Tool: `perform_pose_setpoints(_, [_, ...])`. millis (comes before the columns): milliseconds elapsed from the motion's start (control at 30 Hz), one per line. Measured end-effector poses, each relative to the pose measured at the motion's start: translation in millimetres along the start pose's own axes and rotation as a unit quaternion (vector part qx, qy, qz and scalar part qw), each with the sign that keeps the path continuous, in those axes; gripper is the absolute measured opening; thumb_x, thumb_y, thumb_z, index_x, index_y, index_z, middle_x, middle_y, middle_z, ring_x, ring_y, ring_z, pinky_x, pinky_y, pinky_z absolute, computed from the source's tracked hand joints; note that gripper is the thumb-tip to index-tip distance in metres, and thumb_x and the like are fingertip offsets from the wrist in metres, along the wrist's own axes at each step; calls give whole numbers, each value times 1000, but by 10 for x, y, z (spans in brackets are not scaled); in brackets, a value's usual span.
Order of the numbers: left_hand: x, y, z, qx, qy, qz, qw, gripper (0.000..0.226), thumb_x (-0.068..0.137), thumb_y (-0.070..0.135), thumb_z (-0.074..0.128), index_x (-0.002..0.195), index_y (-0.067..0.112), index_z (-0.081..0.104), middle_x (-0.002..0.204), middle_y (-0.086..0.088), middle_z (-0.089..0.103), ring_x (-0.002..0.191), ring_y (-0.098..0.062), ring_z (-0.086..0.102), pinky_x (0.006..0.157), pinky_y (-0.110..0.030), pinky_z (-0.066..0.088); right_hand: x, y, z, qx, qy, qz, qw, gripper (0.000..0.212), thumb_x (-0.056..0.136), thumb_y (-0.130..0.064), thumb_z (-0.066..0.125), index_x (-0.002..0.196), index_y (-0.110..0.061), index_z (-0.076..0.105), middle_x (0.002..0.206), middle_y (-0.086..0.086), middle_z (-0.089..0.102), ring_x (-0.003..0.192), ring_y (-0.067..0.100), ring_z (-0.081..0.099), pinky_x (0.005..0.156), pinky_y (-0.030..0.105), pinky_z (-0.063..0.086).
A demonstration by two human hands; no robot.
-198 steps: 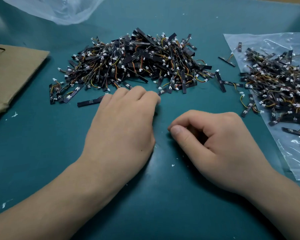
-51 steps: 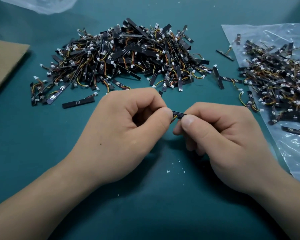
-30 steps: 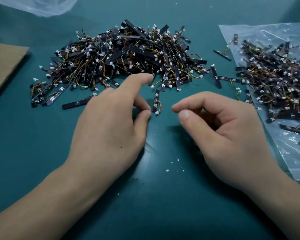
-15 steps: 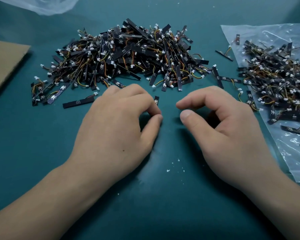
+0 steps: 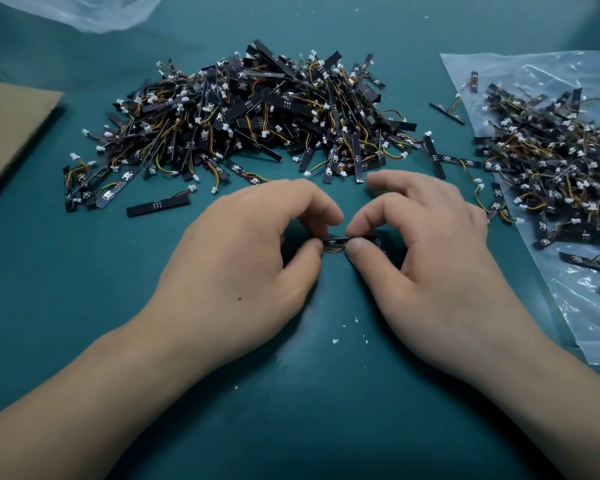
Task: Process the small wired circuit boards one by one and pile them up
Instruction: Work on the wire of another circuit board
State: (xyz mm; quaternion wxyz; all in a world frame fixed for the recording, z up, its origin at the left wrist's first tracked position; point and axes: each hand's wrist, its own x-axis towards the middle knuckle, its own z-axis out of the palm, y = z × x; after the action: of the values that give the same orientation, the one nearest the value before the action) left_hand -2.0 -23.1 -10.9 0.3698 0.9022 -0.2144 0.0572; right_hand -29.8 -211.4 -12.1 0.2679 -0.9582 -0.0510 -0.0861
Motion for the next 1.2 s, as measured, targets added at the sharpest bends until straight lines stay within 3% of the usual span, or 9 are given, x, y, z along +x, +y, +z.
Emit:
perform_pose_setpoints(133, [5,9,-14,-30,11,1,1000,12,92,42,58,97,39,69,78,32,61,70,-1,60,60,-28,46,-9,-19,-41,72,36,-2,997,3,89,-40,63,89,-41,61,133,-26,54,136,-4,37,108,18,18])
perform_pose_setpoints(200, [4,12,-14,-41,13,3,999,11,93,43,60,92,38,70,75,21,64,66,-11,62,58,-30,49,-12,-23,-52,95,48,-3,994,4,89,-40,65,88,-40,60,127,-27,58,130,-5,43,111,27,27])
perform_pose_setpoints(367, [19,34,-27,-102,49,-12,994,12,93,32,65,84,29,71,70,18,65,55,-15,57,49,-15,40,-4,-49,-55,113,56,-7,992,11,91,-45,63,87,-35,62,107,-25,64,116,6,54,105,45,40])
perform_pose_setpoints(433, [27,43,-28,-113,50,-15,992,12,93,32,66,82,29,70,68,19,64,54,-14,55,50,-12,38,-3,-53,-55,114,48,-13,992,15,92,-46,59,84,-34,62,99,-22,65,109,7,56,100,41,42])
perform_pose_setpoints(533, [25,53,-24,-120,43,-16,992,13,93,31,66,81,28,69,66,19,62,52,-11,53,50,-11,36,-18,-47,-65,133,18,-9,991,19,95,-40,57,81,-29,63,79,-18,62,83,6,57,74,18,38])
perform_pose_setpoints(633, [28,51,-27,-134,45,-19,990,14,94,29,64,81,26,68,66,20,60,50,-5,50,50,-10,35,-33,-41,-61,131,-18,-8,991,21,96,-37,56,80,-25,64,66,-18,56,67,7,54,58,18,32])
perform_pose_setpoints(733, [27,57,-34,-139,29,-23,990,14,93,30,63,80,25,67,66,14,61,51,-7,50,50,-11,35,-41,-49,-59,115,-30,-16,993,24,96,-37,54,77,-25,63,63,-15,55,65,9,54,55,24,32])
perform_pose_setpoints(900, [29,62,-61,-126,-18,-19,992,13,91,30,63,80,25,64,67,4,62,54,-12,53,50,-14,38,-45,-41,-84,151,-30,-12,988,26,94,-31,56,73,-18,62,61,-2,55,55,11,50,50,19,35])
perform_pose_setpoints(1200, [31,60,-73,-137,-29,-24,990,12,89,26,60,77,22,58,61,1,54,50,-10,45,48,-16,33,-44,-69,-81,123,-44,-16,991,25,94,-37,55,72,-25,60,60,-10,55,64,12,54,55,26,33])
